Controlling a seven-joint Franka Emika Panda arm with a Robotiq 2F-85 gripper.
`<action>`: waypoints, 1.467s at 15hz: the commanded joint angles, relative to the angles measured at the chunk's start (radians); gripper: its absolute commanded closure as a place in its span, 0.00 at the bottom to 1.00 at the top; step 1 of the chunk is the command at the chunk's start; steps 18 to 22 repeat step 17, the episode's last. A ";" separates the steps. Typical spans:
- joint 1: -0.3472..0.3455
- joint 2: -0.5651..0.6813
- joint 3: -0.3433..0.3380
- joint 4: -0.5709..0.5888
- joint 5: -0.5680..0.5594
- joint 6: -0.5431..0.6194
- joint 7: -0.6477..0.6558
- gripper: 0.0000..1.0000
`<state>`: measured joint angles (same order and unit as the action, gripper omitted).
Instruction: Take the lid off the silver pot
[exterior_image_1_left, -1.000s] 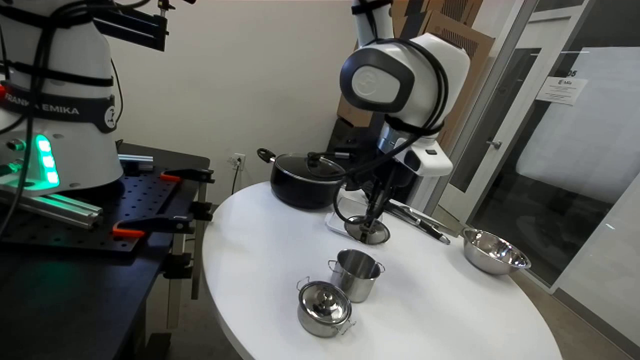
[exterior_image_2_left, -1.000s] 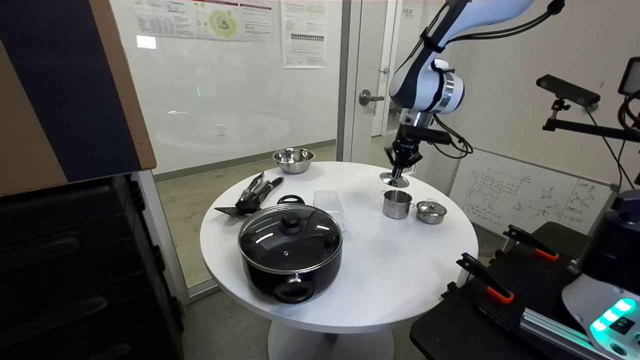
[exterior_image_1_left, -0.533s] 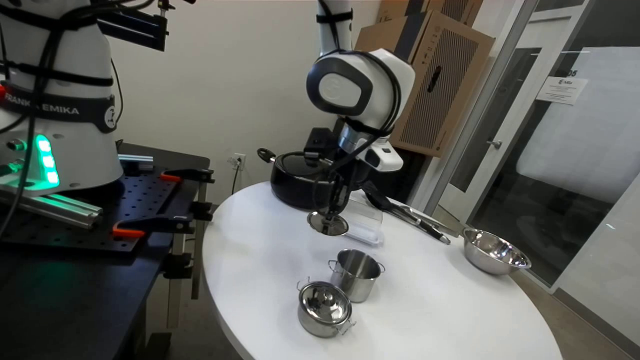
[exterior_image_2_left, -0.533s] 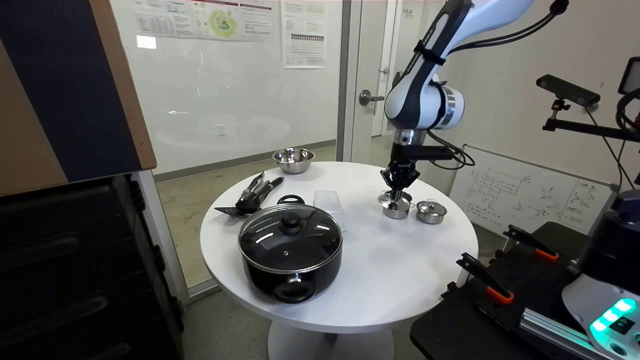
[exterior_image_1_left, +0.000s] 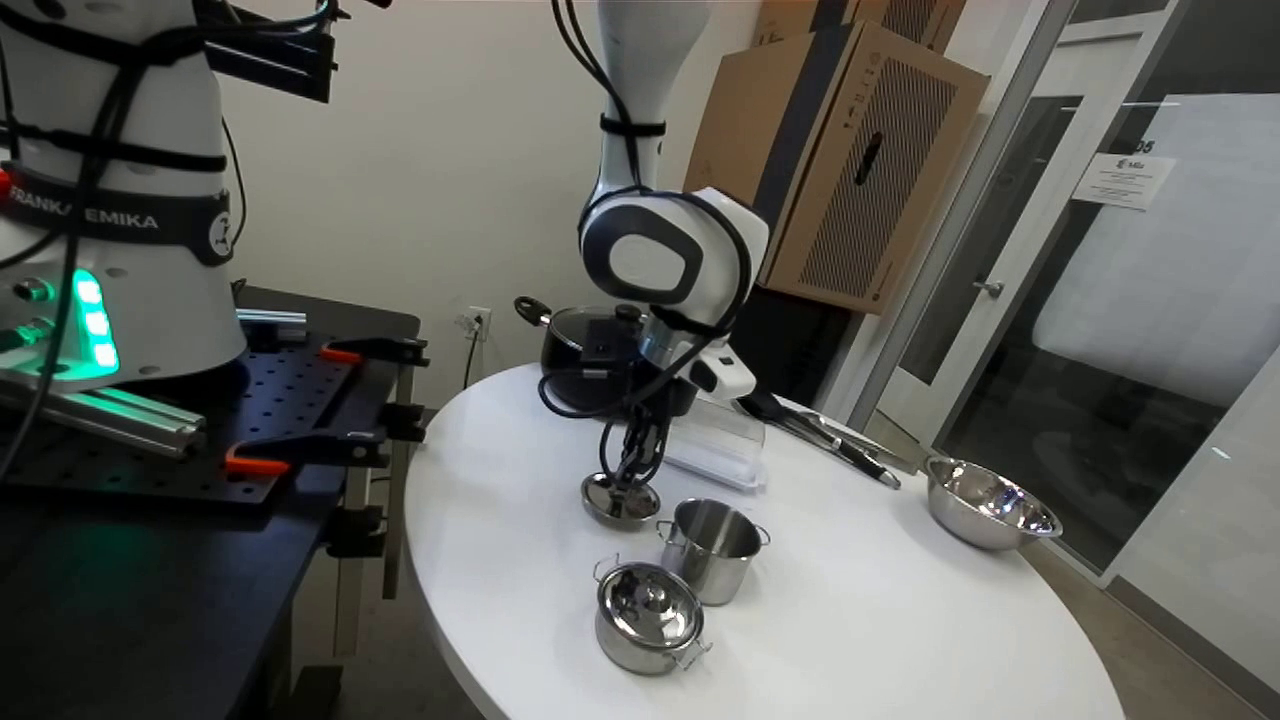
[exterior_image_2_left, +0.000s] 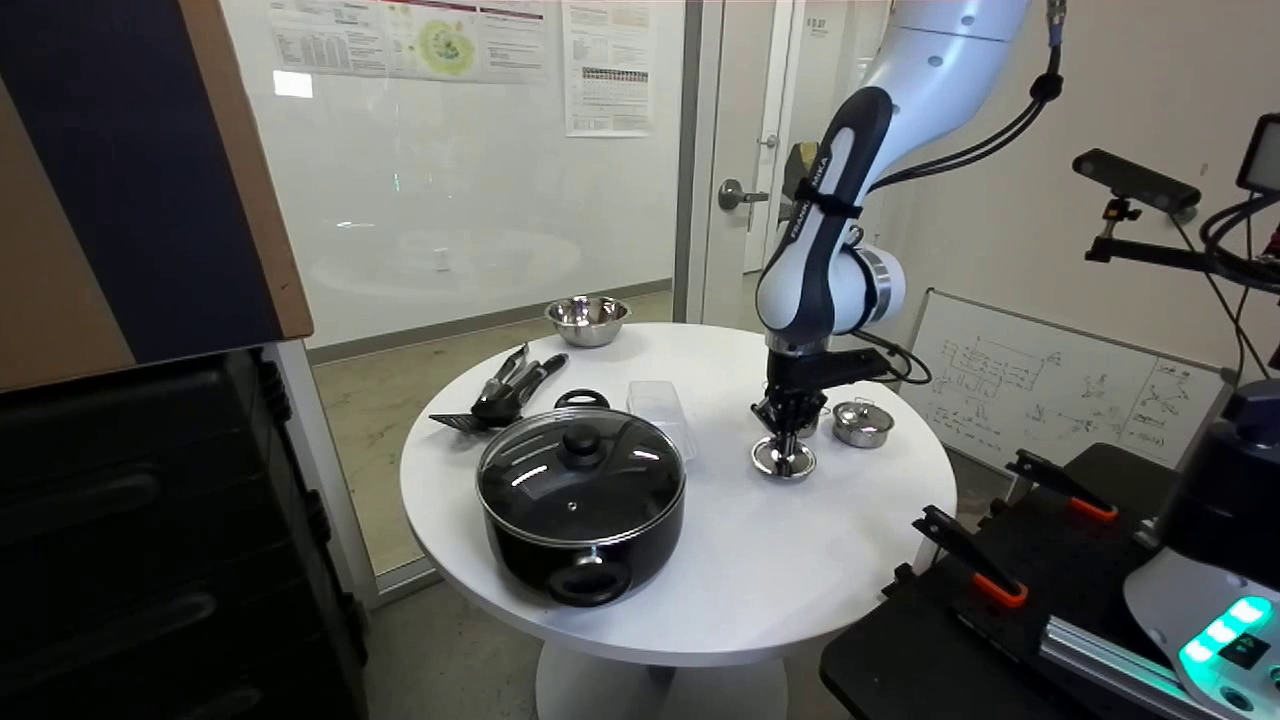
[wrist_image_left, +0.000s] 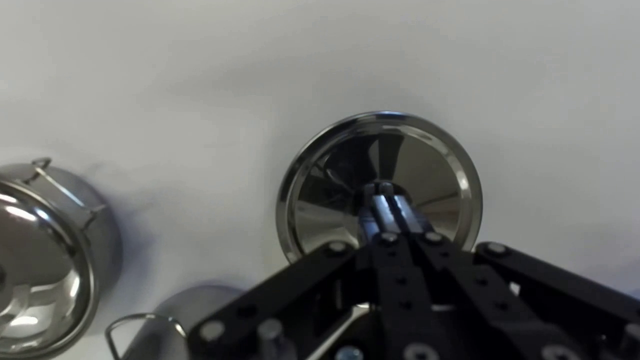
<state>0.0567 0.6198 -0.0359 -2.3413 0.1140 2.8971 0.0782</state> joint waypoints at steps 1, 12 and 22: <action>0.027 0.072 -0.027 0.067 -0.025 0.006 0.043 1.00; -0.143 -0.174 0.122 -0.091 0.011 -0.051 -0.117 0.09; -0.174 -0.204 0.148 -0.098 0.027 -0.047 -0.153 0.01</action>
